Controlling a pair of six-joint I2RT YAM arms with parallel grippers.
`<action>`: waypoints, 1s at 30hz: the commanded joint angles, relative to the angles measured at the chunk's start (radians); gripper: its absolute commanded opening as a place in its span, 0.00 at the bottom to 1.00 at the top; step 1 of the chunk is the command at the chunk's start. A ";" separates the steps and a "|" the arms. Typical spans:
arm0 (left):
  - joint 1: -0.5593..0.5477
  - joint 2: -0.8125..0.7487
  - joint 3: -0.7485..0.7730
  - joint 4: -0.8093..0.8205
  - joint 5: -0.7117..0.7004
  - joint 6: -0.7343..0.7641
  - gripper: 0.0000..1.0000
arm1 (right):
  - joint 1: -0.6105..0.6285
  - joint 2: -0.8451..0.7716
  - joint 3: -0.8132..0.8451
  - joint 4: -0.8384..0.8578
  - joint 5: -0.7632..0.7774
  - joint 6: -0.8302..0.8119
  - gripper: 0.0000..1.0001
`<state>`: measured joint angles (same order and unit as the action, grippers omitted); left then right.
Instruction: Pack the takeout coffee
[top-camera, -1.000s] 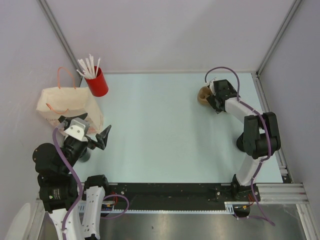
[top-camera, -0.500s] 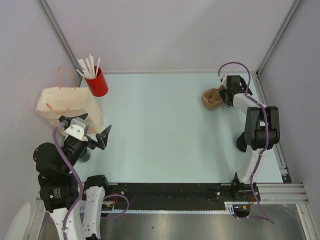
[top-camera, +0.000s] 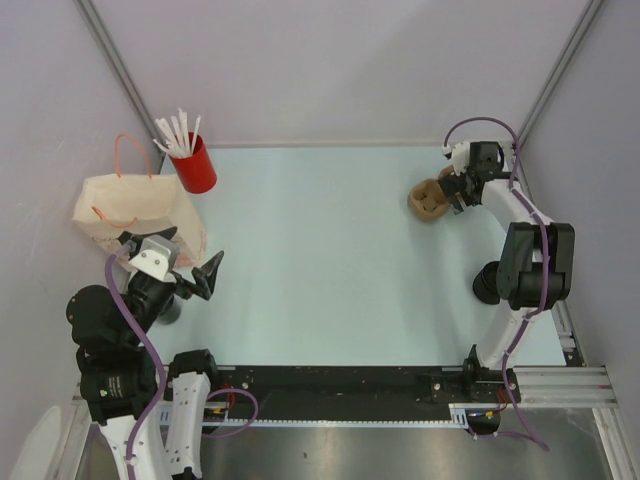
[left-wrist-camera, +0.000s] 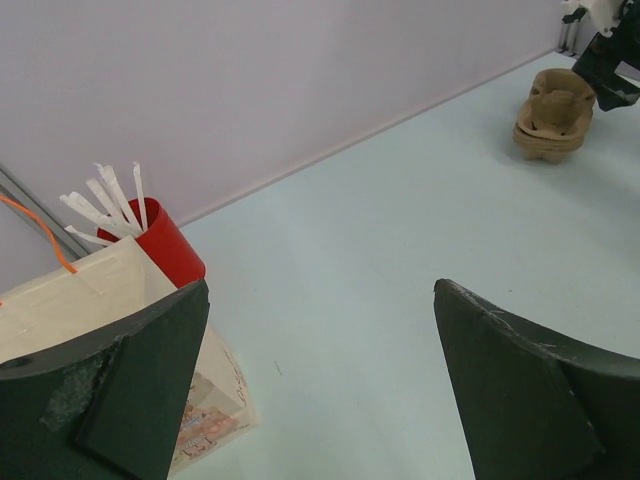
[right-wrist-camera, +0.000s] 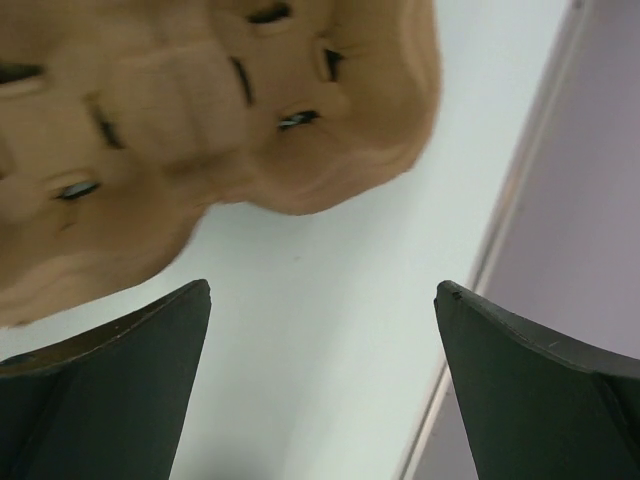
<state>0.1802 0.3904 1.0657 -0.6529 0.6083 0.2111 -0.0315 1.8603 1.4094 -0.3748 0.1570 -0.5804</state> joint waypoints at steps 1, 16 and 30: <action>0.012 -0.002 -0.001 0.033 0.022 -0.015 0.99 | 0.018 -0.104 0.026 -0.091 -0.194 -0.001 1.00; 0.018 -0.013 -0.018 0.035 0.039 -0.016 1.00 | 0.082 0.065 0.226 -0.118 -0.290 0.142 0.94; 0.031 -0.005 -0.029 0.041 0.065 -0.018 0.99 | 0.064 0.165 0.261 -0.118 -0.237 0.079 0.88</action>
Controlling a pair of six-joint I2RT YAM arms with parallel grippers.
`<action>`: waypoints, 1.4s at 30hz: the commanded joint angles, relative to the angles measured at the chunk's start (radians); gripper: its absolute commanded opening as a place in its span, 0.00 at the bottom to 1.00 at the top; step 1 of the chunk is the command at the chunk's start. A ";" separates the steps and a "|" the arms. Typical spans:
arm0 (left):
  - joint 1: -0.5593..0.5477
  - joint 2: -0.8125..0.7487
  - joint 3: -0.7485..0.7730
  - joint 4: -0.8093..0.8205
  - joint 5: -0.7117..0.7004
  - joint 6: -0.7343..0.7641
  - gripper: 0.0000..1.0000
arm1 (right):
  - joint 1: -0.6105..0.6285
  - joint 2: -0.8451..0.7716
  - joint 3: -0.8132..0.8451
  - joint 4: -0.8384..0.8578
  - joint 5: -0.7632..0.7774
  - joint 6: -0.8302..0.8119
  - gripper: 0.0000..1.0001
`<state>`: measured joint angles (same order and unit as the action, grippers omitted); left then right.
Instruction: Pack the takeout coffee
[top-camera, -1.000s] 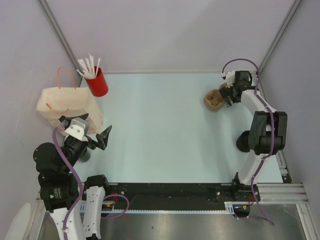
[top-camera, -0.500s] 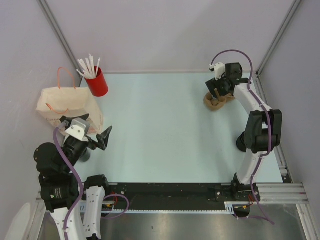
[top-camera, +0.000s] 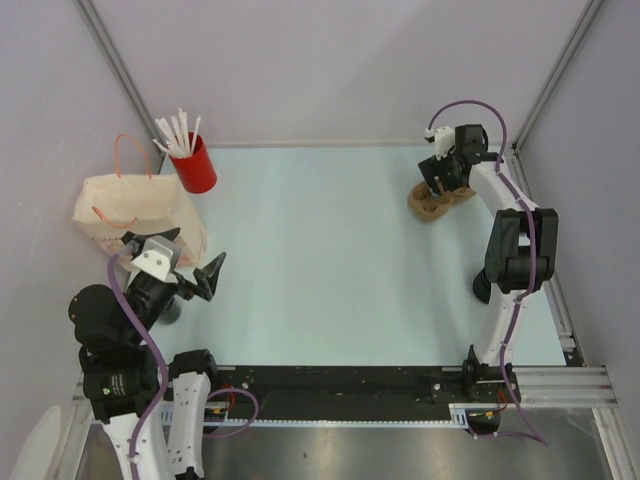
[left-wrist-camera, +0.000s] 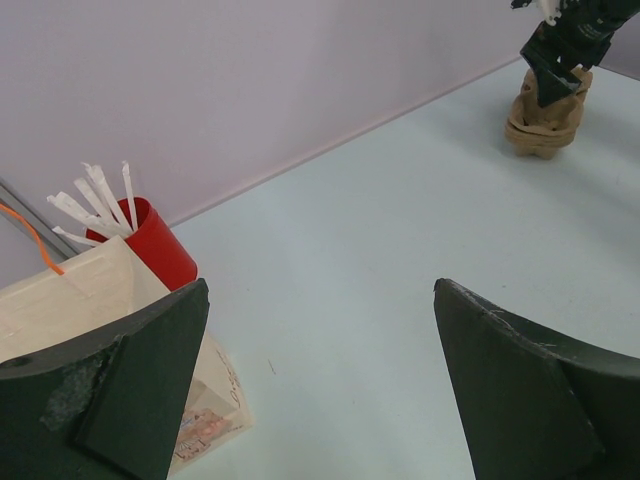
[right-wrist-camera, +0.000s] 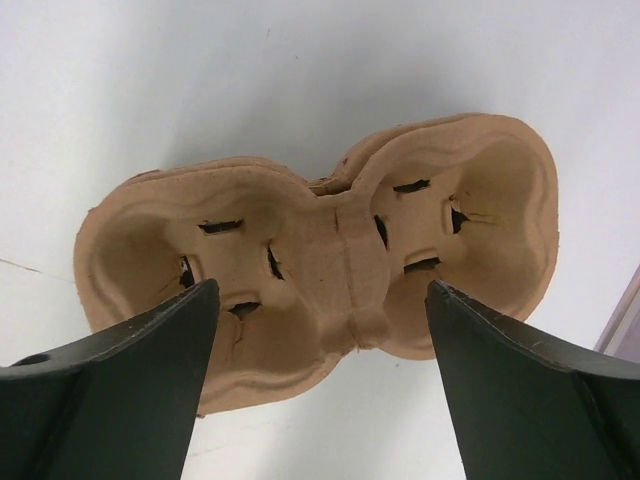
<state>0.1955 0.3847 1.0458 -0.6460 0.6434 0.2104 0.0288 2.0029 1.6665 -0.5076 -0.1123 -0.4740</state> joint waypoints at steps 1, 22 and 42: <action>0.018 0.000 -0.009 0.034 0.033 -0.017 0.99 | 0.000 0.026 -0.002 0.017 0.033 -0.031 0.86; 0.036 0.008 -0.015 0.039 0.056 -0.028 0.99 | -0.021 0.062 0.015 0.014 -0.036 -0.046 0.56; 0.036 0.016 -0.013 0.042 0.062 -0.029 0.99 | -0.061 0.088 0.035 0.083 0.086 0.000 0.33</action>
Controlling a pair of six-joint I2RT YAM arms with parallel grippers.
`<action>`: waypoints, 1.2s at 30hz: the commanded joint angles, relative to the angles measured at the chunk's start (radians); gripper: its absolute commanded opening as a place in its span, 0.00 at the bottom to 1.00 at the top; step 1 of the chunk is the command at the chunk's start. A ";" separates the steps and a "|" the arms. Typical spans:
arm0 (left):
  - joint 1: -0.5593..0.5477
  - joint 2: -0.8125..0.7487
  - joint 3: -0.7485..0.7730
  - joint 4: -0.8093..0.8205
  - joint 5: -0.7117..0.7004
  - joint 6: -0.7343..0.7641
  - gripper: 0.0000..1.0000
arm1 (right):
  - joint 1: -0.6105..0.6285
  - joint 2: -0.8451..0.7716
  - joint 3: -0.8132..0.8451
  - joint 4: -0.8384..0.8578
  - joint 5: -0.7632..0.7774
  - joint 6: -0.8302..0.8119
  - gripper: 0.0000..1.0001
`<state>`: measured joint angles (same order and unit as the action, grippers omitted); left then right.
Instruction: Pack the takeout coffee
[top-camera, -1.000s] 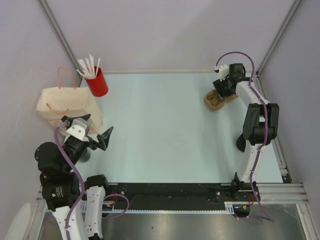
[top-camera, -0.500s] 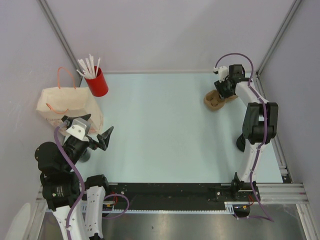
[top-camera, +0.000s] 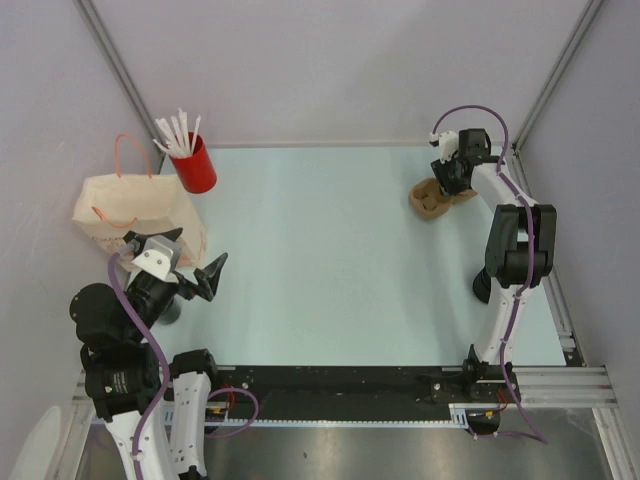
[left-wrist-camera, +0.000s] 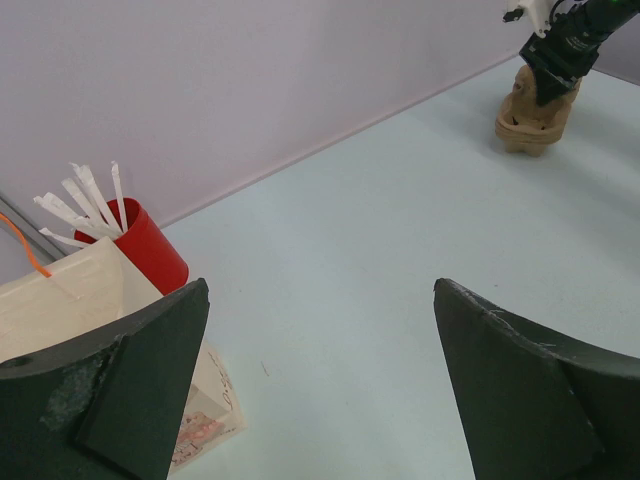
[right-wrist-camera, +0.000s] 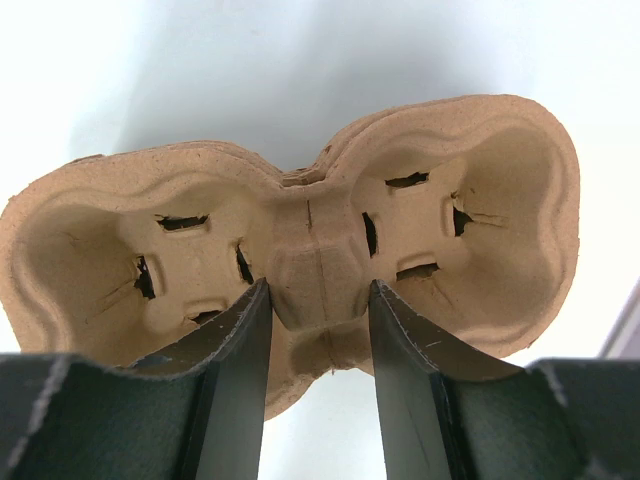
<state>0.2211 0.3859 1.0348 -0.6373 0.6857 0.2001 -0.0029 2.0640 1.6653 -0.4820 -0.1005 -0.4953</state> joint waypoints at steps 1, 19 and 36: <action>0.012 0.015 -0.002 0.033 0.020 -0.021 1.00 | -0.038 0.030 0.042 0.057 0.076 0.021 0.33; 0.020 0.014 -0.007 0.036 0.029 -0.025 1.00 | -0.138 0.021 0.088 0.048 0.061 0.084 0.30; 0.026 0.001 -0.012 0.037 0.031 -0.027 0.99 | -0.152 -0.030 0.065 0.079 0.027 0.120 0.39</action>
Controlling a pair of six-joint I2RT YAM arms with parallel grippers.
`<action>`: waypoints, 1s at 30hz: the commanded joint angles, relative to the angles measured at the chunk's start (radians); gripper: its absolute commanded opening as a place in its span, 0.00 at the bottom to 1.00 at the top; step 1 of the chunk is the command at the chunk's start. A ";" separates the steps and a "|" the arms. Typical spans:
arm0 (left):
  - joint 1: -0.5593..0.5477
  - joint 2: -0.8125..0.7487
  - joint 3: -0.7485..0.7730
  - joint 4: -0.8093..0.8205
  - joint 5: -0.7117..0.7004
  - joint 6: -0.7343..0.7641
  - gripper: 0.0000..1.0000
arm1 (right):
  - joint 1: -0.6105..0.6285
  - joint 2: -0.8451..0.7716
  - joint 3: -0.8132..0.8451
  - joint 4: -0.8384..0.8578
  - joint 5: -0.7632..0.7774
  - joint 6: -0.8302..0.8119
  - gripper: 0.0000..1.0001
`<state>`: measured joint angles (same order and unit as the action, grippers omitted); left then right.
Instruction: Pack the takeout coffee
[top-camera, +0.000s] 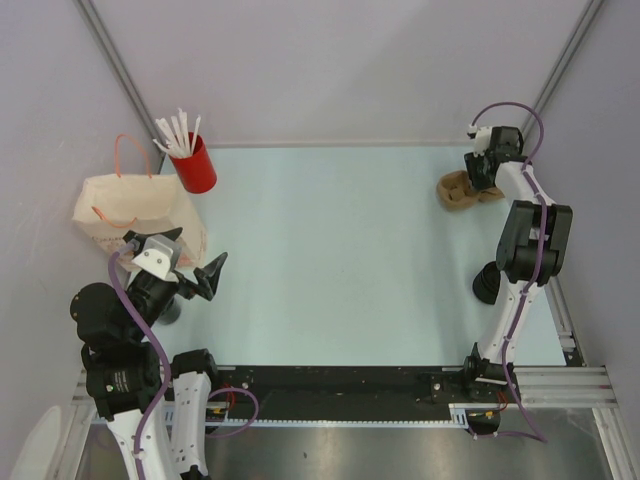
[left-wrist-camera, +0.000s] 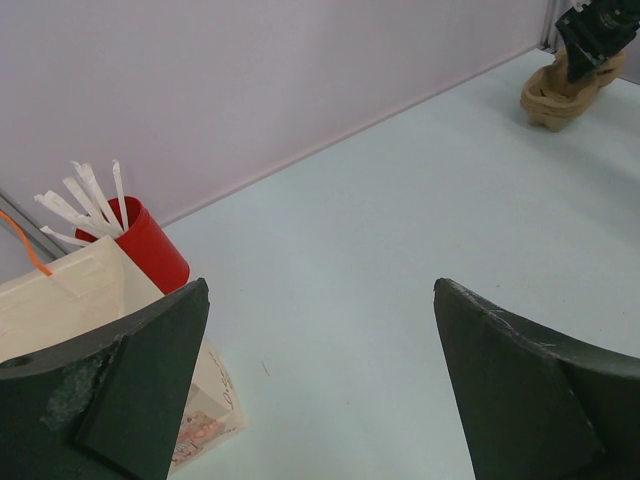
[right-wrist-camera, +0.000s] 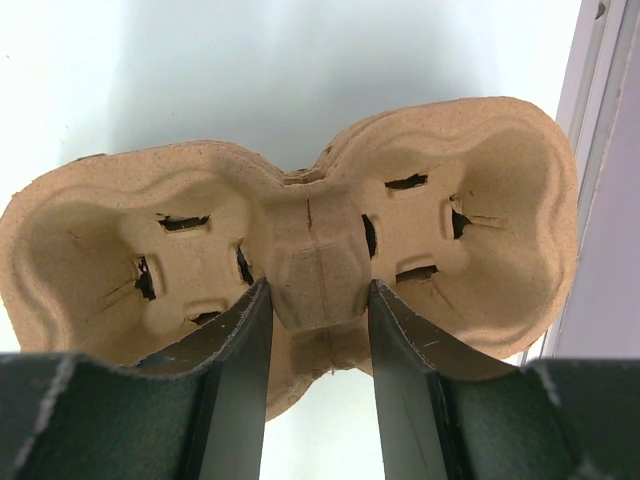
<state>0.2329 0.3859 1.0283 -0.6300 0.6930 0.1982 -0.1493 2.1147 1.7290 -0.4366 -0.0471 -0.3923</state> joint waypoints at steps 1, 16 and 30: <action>0.014 -0.001 -0.007 0.030 0.023 -0.023 0.99 | -0.006 -0.081 0.003 0.033 -0.033 0.017 0.39; 0.016 0.004 -0.008 0.030 0.025 -0.023 0.99 | 0.001 -0.068 0.010 0.038 -0.045 0.004 0.58; 0.016 0.007 -0.007 0.030 0.028 -0.025 0.99 | -0.001 -0.082 0.000 0.048 -0.069 0.012 0.32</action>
<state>0.2367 0.3859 1.0264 -0.6296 0.6937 0.1913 -0.1509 2.0949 1.7226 -0.4263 -0.0948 -0.3927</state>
